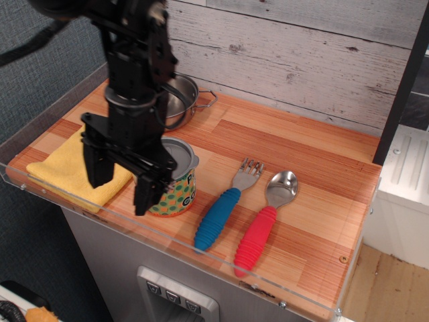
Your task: Move the can to the right of the pot above the fork
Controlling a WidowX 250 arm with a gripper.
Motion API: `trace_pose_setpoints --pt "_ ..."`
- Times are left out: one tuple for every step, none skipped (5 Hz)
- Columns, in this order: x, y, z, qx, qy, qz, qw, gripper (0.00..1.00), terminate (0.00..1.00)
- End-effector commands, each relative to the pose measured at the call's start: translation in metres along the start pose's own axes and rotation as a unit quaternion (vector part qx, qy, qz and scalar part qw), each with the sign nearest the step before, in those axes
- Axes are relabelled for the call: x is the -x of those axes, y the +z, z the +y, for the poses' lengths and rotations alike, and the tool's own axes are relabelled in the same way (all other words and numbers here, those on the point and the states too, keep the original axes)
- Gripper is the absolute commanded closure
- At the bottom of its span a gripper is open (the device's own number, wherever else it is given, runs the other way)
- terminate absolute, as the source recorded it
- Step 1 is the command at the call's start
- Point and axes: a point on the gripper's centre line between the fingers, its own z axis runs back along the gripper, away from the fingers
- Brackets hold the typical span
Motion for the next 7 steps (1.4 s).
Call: trace_pose_setpoints --pt "-0.024 -0.001 -0.004 0.004 -0.052 -0.077 0.9957 0.00 0.00" --pt "-0.033 0.001 -0.001 -0.004 -0.064 -0.091 0.9938 0.00 0.00" --pt "-0.047 0.001 -0.003 0.009 -0.082 -0.106 0.9910 0.00 0.00" --pt "-0.065 0.001 -0.001 0.023 -0.096 -0.139 0.9854 0.00 0.00" --pt "-0.081 0.003 0.001 0.020 -0.102 -0.144 0.9840 0.00 0.00" --pt "-0.089 0.005 0.002 0.023 -0.105 -0.145 0.9835 0.00 0.00" --pt "-0.098 0.011 0.001 0.023 -0.109 -0.149 0.9825 0.00 0.00"
